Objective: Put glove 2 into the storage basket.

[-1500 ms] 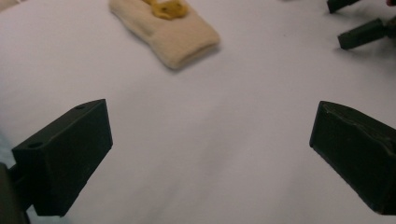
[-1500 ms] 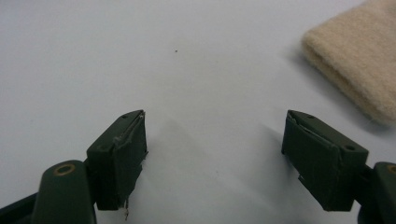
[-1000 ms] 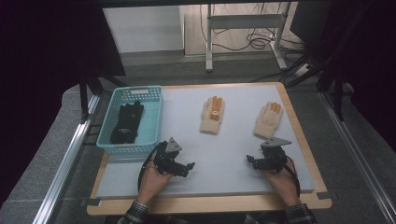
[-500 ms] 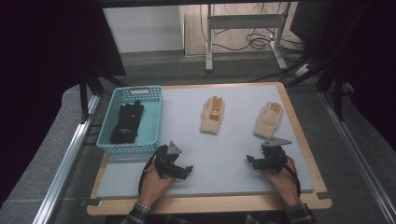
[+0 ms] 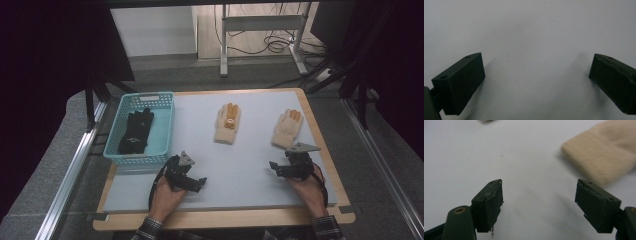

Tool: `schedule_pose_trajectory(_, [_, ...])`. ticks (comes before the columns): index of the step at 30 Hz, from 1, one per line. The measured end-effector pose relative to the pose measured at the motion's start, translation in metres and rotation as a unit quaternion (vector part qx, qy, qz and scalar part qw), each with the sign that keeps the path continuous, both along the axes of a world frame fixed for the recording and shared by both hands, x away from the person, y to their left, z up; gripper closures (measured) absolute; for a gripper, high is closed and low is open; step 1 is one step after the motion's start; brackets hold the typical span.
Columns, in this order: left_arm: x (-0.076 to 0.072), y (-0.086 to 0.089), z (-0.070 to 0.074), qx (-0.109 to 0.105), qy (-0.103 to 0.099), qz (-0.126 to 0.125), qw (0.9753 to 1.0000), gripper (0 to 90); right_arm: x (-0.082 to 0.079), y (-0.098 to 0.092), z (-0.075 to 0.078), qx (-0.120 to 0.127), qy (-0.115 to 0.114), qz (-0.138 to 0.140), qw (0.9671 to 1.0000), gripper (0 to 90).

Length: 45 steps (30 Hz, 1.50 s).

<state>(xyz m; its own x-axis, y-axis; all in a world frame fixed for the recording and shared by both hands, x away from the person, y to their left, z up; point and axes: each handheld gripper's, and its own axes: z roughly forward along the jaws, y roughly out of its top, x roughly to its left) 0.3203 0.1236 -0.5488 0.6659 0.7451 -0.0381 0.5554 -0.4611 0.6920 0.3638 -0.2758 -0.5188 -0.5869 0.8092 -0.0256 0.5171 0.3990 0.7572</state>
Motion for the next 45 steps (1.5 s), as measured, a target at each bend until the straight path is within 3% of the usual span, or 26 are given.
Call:
schedule_pose_trajectory(4, [0.0,0.0,0.0,0.0,0.0,0.0,1.0,0.4,0.015,-0.015,0.011,-0.001,-0.005,-0.016,0.9999,21.8])
schedule_pose_trajectory(14, [0.0,0.0,0.0,0.0,-0.001,0.001,1.0,0.4,0.057,-0.045,0.022,0.011,-0.006,-0.052,0.9986,21.7])
schedule_pose_trajectory(23, [0.0,0.0,0.0,0.001,0.0,0.0,1.0,0.4,0.094,-0.052,0.035,0.007,-0.014,-0.069,0.9975,22.1])
schedule_pose_trajectory(24, [0.0,0.0,0.0,0.0,-0.001,0.0,1.0,0.5,0.104,-0.052,0.034,0.008,-0.008,-0.07,0.9975,22.1])
schedule_pose_trajectory(31, [0.0,0.0,0.0,0.001,0.0,0.0,1.0,0.4,0.134,-0.049,0.025,-0.003,0.004,-0.064,0.9979,22.2])
schedule_pose_trajectory(37, [0.0,0.0,0.0,0.0,-0.001,0.0,1.0,0.4,0.147,-0.043,0.012,0.0,0.007,-0.05,0.9987,20.5])
schedule_pose_trajectory(41, [0.0,0.0,0.0,0.0,-0.001,0.0,1.0,0.4,0.15,-0.04,0.004,-0.025,0.012,-0.044,0.9987,20.4])
schedule_pose_trajectory(42, [0.0,0.0,0.0,0.0,-0.001,0.0,1.0,0.4,0.15,-0.037,-0.001,-0.04,0.012,-0.038,0.9984,23.0])
schedule_pose_trajectory(45, [0.0,0.0,0.0,0.001,-0.001,0.0,1.0,0.4,0.148,-0.038,-0.001,-0.022,0.016,-0.041,0.9988,34.8])
